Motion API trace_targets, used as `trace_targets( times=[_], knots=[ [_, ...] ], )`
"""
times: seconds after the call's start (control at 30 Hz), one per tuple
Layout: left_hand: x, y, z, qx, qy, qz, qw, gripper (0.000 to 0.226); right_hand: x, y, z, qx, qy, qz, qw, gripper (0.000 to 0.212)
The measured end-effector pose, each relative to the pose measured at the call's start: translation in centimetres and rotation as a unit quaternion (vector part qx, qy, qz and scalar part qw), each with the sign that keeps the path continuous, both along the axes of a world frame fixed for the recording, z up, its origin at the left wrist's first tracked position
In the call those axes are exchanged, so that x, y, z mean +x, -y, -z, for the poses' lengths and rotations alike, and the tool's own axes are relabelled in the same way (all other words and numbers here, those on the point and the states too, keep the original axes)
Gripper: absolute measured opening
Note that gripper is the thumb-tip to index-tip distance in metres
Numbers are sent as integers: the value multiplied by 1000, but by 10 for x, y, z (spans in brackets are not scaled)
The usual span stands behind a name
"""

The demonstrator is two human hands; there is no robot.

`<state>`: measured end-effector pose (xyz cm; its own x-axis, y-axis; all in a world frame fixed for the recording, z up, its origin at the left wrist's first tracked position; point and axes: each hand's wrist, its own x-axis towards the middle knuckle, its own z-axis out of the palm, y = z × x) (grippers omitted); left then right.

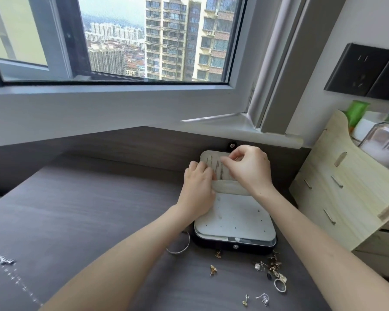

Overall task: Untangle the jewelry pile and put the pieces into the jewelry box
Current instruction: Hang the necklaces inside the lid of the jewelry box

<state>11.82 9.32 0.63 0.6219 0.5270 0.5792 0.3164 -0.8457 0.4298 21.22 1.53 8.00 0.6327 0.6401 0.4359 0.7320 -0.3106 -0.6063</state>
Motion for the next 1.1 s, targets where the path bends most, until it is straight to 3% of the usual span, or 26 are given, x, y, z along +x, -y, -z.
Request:
trace_targets(
  times=[0.13, 0.27, 0.47, 0.63, 0.9, 1.1],
  knots=[
    [-18, -1, -11, -55, -59, 3, 997, 51, -37, 23, -6, -2, -18, -56, 998, 16],
    [-76, -11, -26, -136, -14, 6, 991, 46, -92, 53, 1, -57, -75, -172, 980, 15],
    [-182, -6, -45, -259, -33, -19, 965, 24, -175, 86, 39, -246, -11, -384, 890, 17],
    [-238, 19, -52, -299, -62, 7, 952, 24, -208, 91, 59, -250, 24, -375, 892, 25],
    [-280, 47, -38, -263, -181, 53, 946, 24, -231, 86, 66, -244, 30, -325, 913, 12],
    [-284, 61, -30, -264, -201, 91, 939, 9, -226, 86, 50, -185, -145, -321, 918, 17]
  ],
)
